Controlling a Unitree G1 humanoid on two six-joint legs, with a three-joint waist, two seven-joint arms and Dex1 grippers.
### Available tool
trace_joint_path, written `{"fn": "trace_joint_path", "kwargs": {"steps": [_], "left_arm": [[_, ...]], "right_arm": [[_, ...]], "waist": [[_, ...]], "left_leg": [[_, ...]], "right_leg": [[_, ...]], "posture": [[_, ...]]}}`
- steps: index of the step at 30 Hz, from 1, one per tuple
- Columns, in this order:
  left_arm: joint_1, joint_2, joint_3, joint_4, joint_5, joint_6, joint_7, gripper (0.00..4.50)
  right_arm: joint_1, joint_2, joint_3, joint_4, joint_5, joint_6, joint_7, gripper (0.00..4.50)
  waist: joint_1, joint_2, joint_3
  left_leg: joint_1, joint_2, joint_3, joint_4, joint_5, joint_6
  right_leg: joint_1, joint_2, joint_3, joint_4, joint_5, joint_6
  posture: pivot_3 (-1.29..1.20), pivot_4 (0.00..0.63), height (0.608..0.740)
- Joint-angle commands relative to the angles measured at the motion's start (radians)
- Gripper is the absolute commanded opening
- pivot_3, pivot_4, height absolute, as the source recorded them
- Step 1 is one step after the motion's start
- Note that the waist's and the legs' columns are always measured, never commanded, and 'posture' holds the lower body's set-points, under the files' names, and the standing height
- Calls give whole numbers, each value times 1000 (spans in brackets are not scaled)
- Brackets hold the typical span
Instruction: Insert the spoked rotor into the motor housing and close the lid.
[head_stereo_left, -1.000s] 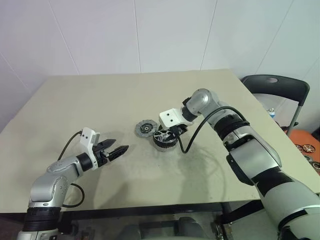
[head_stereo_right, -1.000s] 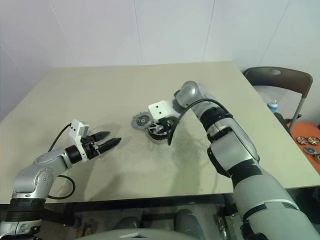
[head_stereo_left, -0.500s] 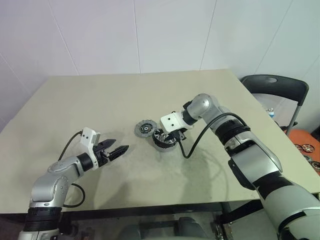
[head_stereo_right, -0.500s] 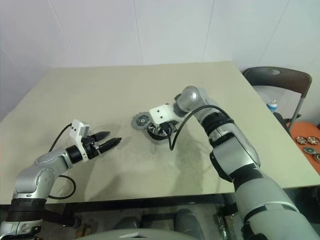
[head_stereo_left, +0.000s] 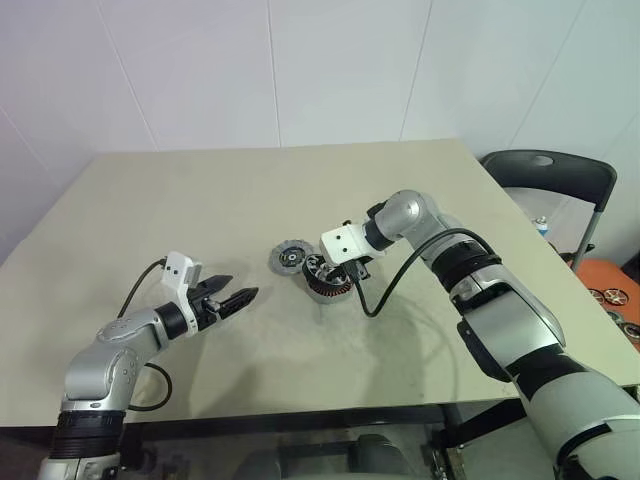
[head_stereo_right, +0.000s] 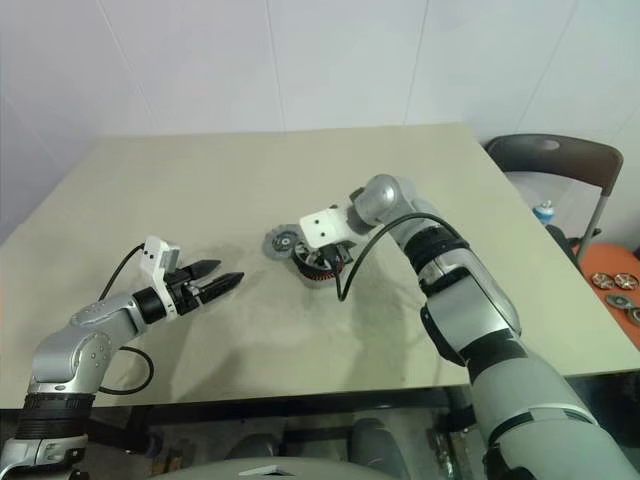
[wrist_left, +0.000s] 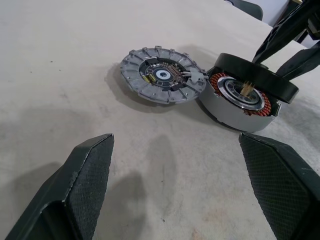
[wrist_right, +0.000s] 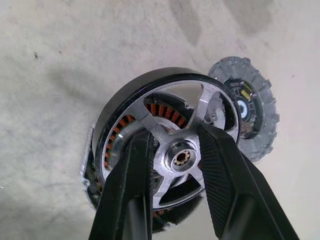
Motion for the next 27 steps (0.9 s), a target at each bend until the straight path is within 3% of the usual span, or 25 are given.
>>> {"fn": "trace_joint_path", "kwargs": {"steps": [1, 5, 16, 27], "left_arm": [[-16, 2, 5, -18, 1, -9, 0, 4256], [-13, 0, 4, -19, -1, -9, 0, 4256], [-11, -2, 6, -9, 2, -17, -2, 4256], [-12, -6, 6, -1, 2, -26, -4, 4256]], "right_arm": [[-7, -20, 6, 7, -19, -9, 7, 1030], [-38, -33, 12, 34, -53, -46, -29, 1030], [-103, -38, -27, 15, -15, -40, 38, 1030], [-82, -46, -4, -6, -40, -98, 46, 1030]], "waist": [[1, 0, 0], [2, 0, 0], [0, 1, 0], [0, 1, 0]], "left_leg": [[0, 0, 0, 0, 0, 0], [1, 0, 0, 1, 0, 0], [0, 0, 0, -1, 0, 0], [0, 0, 0, -1, 0, 0]], "right_leg": [[1, 0, 0, 0, 0, 0], [3, 0, 0, -1, 0, 0], [0, 0, 0, -1, 0, 0], [0, 0, 0, -1, 0, 0]], "posture": [[0, 0, 740], [0, 0, 740], [0, 0, 740], [0, 0, 740]]}}
